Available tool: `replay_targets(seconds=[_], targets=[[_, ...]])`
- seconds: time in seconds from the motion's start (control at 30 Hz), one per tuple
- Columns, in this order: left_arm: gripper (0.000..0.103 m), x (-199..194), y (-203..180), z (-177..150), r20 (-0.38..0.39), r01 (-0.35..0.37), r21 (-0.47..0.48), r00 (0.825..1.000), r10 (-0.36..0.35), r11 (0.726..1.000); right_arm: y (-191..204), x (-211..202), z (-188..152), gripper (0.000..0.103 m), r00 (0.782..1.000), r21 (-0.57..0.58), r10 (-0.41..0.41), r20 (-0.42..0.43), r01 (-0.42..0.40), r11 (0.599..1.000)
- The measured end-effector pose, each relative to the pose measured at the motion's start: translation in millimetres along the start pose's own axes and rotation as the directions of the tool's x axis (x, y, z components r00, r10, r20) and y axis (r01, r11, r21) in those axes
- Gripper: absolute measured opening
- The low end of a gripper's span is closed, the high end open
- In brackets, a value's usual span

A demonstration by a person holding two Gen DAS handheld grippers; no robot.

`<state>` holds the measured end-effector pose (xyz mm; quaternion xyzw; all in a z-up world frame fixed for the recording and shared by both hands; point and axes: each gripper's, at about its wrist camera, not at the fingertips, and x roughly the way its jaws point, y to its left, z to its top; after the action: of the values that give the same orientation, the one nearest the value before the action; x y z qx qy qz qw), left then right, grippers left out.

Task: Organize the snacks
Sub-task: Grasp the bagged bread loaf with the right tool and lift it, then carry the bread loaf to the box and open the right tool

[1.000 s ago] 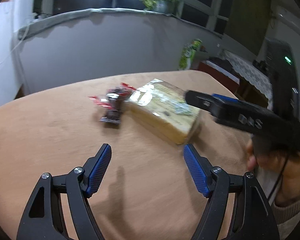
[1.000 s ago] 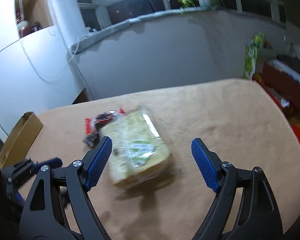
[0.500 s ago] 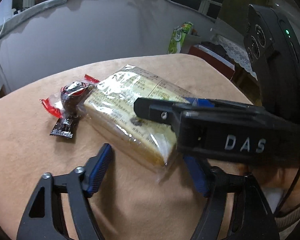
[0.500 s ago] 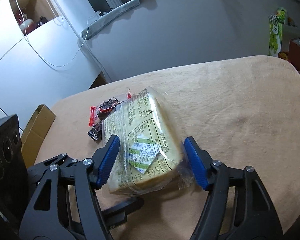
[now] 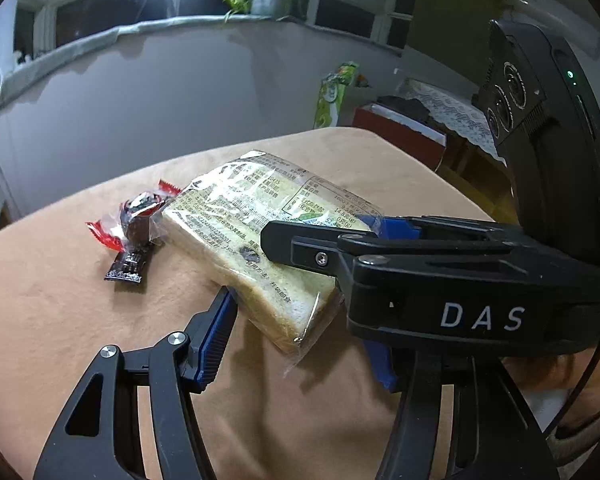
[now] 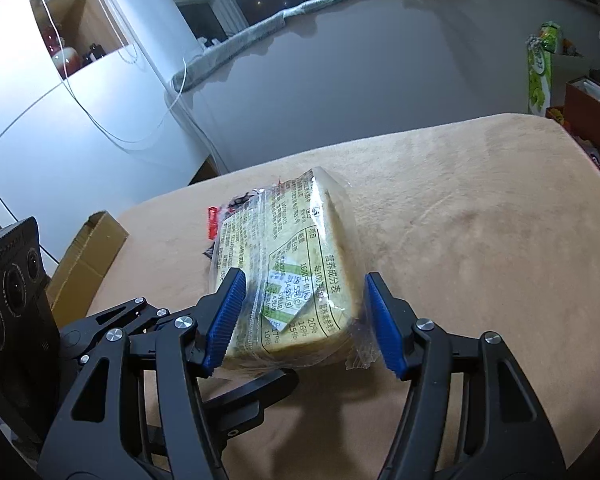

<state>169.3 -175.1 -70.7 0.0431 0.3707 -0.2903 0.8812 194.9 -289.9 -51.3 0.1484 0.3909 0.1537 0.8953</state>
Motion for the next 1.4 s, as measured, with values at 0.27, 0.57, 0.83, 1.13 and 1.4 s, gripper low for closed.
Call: replay_targets(seconds=[0.27, 0.57, 0.83, 1.13, 1.4], targets=[[0.06, -32, -7, -7, 0.04, -0.025, 0.008, 0.999, 0.025, 1.0, 31, -22, -7, 0.064, 0.999, -0.028, 0.038, 0.031, -0.037, 0.999], [0.059, -84, 23, -22, 0.108, -0.118, -0.056, 0.986, 0.123, 0.991, 112, -15, -1, 0.064, 0.992, -0.145, 0.127, 0.011, -0.124, 0.982], [0.06, -141, 73, -50, 0.161, -0.208, -0.154, 0.959, 0.232, 0.966, 198, 2, -3, 0.064, 0.977, -0.254, 0.212, -0.031, -0.213, 0.943], [0.059, -206, 137, -92, 0.198, -0.3, -0.3, 0.909, 0.367, 0.906, 311, 37, -12, 0.064, 0.945, -0.372, 0.306, -0.112, -0.326, 0.869], [0.059, -244, 183, -125, 0.195, -0.357, -0.399, 0.867, 0.458, 0.845, 380, 69, -24, 0.064, 0.918, -0.416, 0.356, -0.174, -0.397, 0.818]])
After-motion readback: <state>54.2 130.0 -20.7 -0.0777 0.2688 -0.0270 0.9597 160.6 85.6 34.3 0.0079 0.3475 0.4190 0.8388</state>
